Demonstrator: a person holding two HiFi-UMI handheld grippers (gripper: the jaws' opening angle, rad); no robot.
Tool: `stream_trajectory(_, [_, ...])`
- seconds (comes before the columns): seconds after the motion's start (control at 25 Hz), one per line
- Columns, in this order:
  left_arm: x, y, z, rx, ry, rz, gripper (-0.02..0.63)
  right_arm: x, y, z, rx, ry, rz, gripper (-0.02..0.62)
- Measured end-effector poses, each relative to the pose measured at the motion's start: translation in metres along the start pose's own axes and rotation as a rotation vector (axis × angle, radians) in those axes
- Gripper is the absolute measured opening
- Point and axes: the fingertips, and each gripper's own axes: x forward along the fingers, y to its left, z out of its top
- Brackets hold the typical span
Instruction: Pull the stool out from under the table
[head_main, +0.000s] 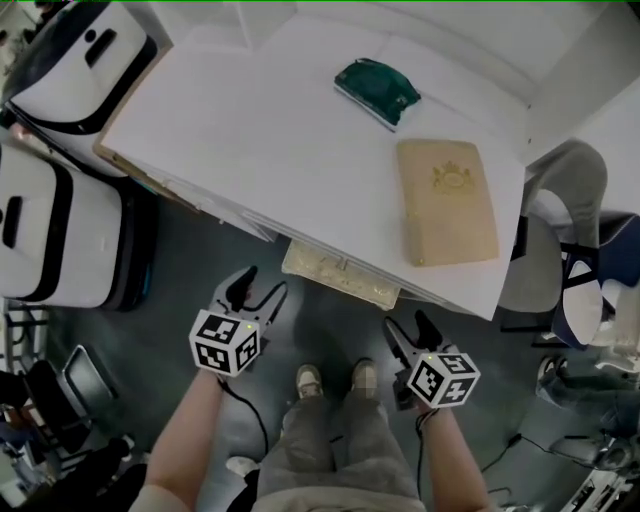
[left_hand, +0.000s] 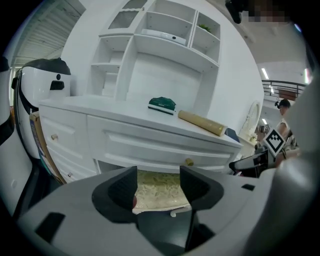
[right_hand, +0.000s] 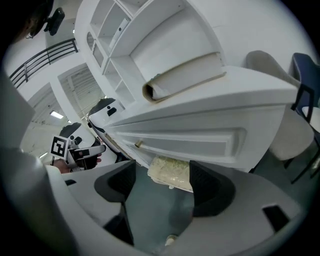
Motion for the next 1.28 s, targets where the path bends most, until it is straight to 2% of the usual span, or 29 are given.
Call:
stream_trajectory(0.16, [0.035, 0.018, -0.025, -0.008, -0.01, -0.008, 0.26, 0.031, -0.021, -0.024, 0.014, 0.019, -0.023, 0.337])
stream_trajectory(0.28, [0.059, 0.031, -0.045, 0.002, 0.011, -0.02, 0.269, 0.054, -0.036, -0.039, 0.022, 0.013, -0.053, 0.351])
stream_trajectory(0.48, [0.101, 0.05, -0.076, -0.034, 0.047, -0.034, 0.289, 0.089, -0.069, -0.055, 0.058, -0.002, -0.105, 0.364])
stream_trajectory(0.68, [0.143, 0.055, -0.109, -0.015, 0.094, -0.077, 0.31, 0.118, -0.105, -0.073, 0.104, -0.014, -0.154, 0.371])
stream_trajectory(0.84, [0.174, 0.066, -0.132, -0.037, 0.122, -0.101, 0.33, 0.137, -0.127, -0.085, 0.122, -0.028, -0.16, 0.381])
stream_trajectory(0.96, [0.194, 0.073, -0.14, -0.005, 0.133, -0.095, 0.341, 0.15, -0.141, -0.094, 0.119, -0.028, -0.151, 0.391])
stream_trajectory(1.08, [0.215, 0.075, -0.148, -0.004, 0.146, -0.119, 0.362, 0.163, -0.153, -0.1, 0.128, -0.037, -0.145, 0.399])
stream_trajectory(1.28, [0.244, 0.08, -0.16, -0.037, 0.136, -0.141, 0.403, 0.186, -0.181, -0.109, 0.208, -0.084, -0.164, 0.407])
